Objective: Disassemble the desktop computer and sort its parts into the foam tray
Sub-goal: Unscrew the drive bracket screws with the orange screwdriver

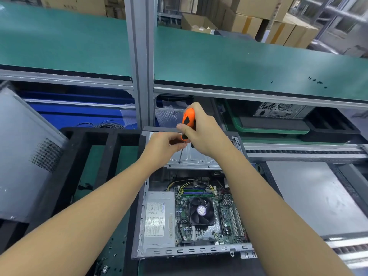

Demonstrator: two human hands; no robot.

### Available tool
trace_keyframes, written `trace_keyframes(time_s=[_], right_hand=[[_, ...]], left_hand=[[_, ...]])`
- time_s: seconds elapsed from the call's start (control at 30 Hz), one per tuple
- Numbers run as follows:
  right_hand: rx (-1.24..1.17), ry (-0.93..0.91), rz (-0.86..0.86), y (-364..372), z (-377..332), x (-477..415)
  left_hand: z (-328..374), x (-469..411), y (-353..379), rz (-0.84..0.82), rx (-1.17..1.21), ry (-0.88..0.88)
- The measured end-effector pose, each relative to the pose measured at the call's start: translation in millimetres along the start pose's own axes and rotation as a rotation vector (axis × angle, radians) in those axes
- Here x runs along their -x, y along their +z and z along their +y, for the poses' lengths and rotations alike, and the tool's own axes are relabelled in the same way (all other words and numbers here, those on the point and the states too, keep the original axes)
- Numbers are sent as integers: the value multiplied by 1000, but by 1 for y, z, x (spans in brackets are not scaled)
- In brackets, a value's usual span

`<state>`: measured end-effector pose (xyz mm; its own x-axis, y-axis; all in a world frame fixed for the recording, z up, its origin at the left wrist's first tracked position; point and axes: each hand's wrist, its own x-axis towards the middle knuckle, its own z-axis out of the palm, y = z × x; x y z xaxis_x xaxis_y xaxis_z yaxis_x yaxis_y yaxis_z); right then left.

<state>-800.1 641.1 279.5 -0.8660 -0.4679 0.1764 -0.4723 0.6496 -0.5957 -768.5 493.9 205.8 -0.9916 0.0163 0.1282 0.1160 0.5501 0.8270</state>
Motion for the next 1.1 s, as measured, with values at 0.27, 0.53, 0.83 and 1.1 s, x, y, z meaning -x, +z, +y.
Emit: trace_keyframes(time_s=[0.27,0.53,0.83,1.1], right_hand=[[9,18,-9,3,1,2],[-35,56,-156,-13,-14,3],[363,185,53,-25,-35,-8],[415,26,-83,-32,-52,-10]], left_hand=[[0,1,1,1,-9,-8],[-5,3,4,49,-64,-4],[-3,-1,17,51,-86,-10],[-8,-2,5,4,-45,-10]])
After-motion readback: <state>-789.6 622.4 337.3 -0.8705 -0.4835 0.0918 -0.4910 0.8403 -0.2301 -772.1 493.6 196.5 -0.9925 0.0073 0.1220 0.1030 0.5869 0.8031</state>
